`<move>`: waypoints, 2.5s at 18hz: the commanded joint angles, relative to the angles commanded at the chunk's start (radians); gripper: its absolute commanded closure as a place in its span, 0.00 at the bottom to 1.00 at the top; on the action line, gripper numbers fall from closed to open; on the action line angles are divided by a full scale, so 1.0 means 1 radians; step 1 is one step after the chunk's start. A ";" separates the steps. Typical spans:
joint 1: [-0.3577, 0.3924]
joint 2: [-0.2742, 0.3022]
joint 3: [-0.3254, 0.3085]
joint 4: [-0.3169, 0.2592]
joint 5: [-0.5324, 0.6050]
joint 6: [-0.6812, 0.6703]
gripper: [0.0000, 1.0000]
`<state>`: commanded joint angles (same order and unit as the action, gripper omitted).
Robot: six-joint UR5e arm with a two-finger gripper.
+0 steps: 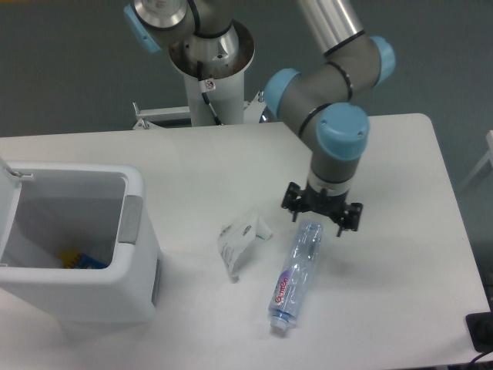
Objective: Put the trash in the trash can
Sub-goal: 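Move the open right gripper over the crumpled white paper, then lower the right gripper and grasp the crumpled white paper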
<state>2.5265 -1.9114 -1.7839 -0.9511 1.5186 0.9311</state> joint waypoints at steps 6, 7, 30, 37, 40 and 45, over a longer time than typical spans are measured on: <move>-0.084 0.025 -0.061 0.002 0.000 0.000 0.00; -0.101 0.022 -0.062 0.000 0.000 -0.003 0.00; -0.100 0.014 -0.039 0.025 0.037 -0.002 1.00; -0.058 0.058 0.018 -0.003 -0.040 -0.017 1.00; -0.051 0.061 0.058 -0.002 -0.098 -0.076 1.00; -0.048 0.063 0.205 -0.003 -0.149 -0.256 1.00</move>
<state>2.4789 -1.8484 -1.5786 -0.9541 1.3700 0.6751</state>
